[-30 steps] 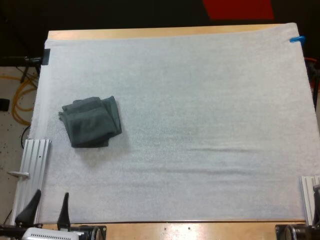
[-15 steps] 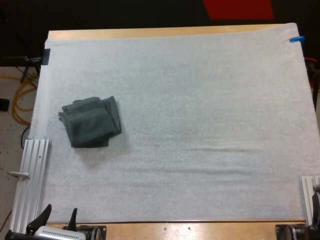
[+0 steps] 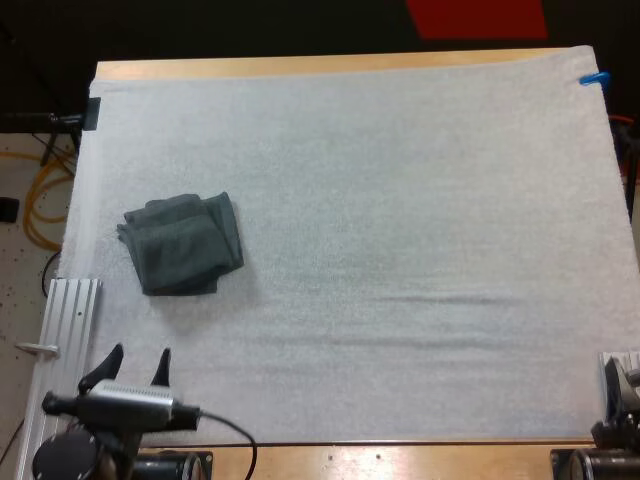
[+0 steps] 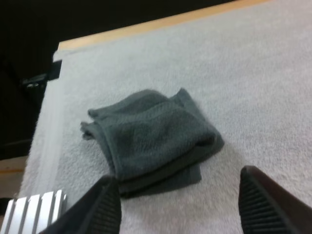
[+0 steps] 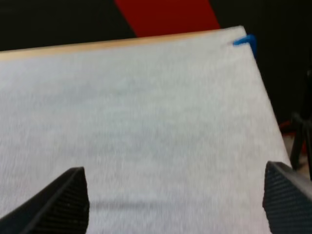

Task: Pick towel from pile fold and stack

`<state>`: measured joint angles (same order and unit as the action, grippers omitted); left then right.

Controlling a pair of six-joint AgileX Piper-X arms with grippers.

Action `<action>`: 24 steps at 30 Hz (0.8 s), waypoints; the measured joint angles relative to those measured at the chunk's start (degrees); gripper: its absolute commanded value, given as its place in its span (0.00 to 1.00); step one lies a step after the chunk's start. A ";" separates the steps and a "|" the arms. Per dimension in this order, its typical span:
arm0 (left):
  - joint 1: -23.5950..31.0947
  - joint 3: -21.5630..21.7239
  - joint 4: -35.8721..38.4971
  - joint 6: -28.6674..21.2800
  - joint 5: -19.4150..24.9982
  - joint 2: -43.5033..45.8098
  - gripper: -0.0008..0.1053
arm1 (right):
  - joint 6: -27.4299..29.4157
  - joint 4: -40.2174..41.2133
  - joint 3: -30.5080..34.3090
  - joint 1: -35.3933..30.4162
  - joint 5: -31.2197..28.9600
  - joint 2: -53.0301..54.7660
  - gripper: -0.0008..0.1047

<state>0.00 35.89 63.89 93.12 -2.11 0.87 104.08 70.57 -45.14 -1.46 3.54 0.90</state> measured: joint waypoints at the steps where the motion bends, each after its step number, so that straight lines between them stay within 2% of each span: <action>1: 0.00 -1.22 -0.94 -0.01 0.00 0.00 0.49 | 0.00 -1.32 0.73 0.00 0.00 0.00 0.68; 6: 0.00 -5.59 -1.58 1.19 -0.16 -0.01 0.49 | -0.16 -4.44 3.94 0.00 0.00 0.00 0.68; 18: 0.00 -5.56 -2.73 1.59 -0.32 -0.17 0.49 | -0.31 -5.00 12.71 0.00 0.00 -0.11 0.68; 24: 0.00 -5.56 -2.73 1.59 -0.32 -0.17 0.49 | -0.31 -5.93 13.02 0.00 0.00 -0.20 0.68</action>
<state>0.00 30.33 61.16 94.71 -2.43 0.70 103.77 64.63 -32.12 -1.46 3.54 0.70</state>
